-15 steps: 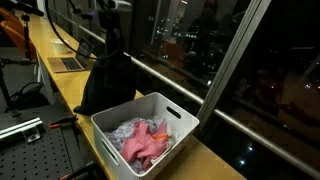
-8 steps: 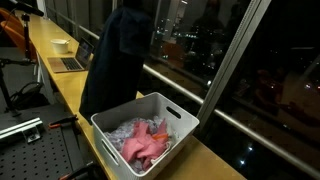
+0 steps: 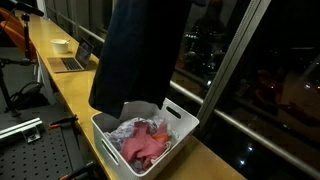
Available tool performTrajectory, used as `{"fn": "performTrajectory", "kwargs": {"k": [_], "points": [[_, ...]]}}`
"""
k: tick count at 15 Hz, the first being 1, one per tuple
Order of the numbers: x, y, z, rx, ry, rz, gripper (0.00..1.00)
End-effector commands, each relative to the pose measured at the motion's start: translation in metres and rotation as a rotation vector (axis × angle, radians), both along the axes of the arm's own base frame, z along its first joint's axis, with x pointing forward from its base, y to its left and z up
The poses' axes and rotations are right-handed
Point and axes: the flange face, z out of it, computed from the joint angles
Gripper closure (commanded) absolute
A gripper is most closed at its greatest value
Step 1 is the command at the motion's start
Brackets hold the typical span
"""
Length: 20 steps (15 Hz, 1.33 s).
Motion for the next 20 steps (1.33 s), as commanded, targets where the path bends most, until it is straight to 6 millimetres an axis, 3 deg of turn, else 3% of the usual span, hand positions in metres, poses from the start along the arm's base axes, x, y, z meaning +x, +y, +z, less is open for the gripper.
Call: {"fn": "performTrajectory", "kwargs": {"k": [1,3,9,16,17,18,20], "points": [[0.042,-0.03,0.008,0.011,0.033,0.044,1.0],[0.063,-0.026,-0.012,0.028,0.054,0.078,1.0],[0.124,-0.004,-0.11,0.132,0.165,0.147,1.0],[0.172,-0.015,-0.214,0.222,0.268,0.158,1.0],[0.175,-0.017,-0.225,0.232,0.278,0.152,0.75],[0.176,-0.02,-0.234,0.243,0.286,0.146,0.74],[0.167,-0.006,-0.236,0.257,0.291,0.14,0.6]]}}
